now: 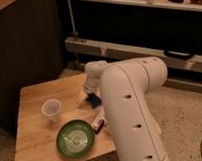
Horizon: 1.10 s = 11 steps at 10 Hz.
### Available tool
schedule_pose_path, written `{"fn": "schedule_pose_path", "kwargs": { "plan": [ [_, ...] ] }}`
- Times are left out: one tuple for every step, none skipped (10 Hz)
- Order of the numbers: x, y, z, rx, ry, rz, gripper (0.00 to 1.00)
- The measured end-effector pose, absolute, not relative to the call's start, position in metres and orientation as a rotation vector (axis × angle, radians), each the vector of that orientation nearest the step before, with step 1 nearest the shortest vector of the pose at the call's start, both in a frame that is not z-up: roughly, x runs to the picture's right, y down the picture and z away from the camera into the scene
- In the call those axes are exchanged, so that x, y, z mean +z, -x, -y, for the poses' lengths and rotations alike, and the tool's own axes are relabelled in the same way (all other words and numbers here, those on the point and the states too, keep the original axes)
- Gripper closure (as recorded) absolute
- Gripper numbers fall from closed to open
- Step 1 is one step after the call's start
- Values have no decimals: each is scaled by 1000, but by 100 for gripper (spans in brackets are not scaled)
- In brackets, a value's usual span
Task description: Place the white sponge in the ceramic cup
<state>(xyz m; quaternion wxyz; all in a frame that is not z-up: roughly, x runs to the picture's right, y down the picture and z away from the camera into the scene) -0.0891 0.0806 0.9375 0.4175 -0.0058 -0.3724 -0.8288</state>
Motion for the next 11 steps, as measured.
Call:
{"fn": "schedule_pose_path", "kwargs": {
  "plan": [
    [939, 88, -81, -2075, 21, 933, 26],
    [940, 88, -81, -2071, 28, 928, 35],
    [941, 87, -80, -2070, 34, 928, 46],
    [940, 86, -80, -2070, 39, 932, 55],
    [939, 85, -79, -2068, 40, 936, 66],
    [939, 86, -78, -2070, 41, 940, 74],
    [938, 89, -78, -2075, 43, 948, 82],
    [937, 92, -78, -2081, 46, 953, 84],
    [936, 92, -77, -2085, 52, 957, 84],
    [935, 92, -77, -2086, 57, 960, 84],
    [933, 92, -75, -2083, 58, 962, 84]
  ]
}}
